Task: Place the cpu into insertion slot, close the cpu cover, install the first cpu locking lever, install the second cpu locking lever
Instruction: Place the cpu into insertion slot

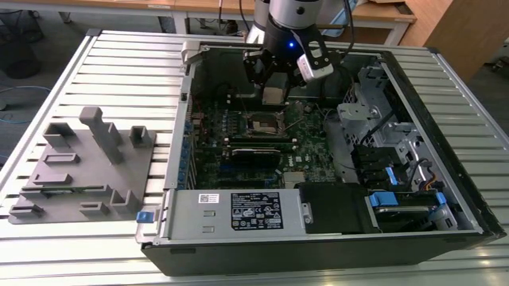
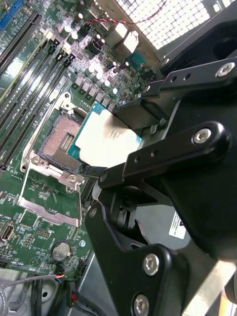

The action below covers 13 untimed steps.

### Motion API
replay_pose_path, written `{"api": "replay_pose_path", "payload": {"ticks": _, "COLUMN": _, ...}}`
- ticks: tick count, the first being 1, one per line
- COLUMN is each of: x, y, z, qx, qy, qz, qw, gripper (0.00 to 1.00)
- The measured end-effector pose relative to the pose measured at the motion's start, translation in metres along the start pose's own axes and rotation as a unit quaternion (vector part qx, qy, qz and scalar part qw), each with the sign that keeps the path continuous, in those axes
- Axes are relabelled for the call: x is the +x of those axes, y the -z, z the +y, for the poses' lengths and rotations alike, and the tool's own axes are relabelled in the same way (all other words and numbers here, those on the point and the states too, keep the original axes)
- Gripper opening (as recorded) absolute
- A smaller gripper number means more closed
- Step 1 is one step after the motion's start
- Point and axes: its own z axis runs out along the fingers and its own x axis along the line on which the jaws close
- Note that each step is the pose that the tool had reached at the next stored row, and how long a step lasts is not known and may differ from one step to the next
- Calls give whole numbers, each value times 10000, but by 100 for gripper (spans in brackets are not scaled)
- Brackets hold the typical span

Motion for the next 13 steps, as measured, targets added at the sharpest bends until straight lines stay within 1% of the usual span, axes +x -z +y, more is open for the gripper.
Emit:
{"api": "replay_pose_path", "payload": {"ticks": 10, "x": 0, "y": -1, "z": 12, "qx": 1, "qy": 0, "qz": 0, "qw": 10000, "gripper": 54}}
{"api": "replay_pose_path", "payload": {"ticks": 13, "x": 0, "y": -12, "z": 12, "qx": 0, "qy": 0, "qz": 0, "qw": 10000, "gripper": 54}}
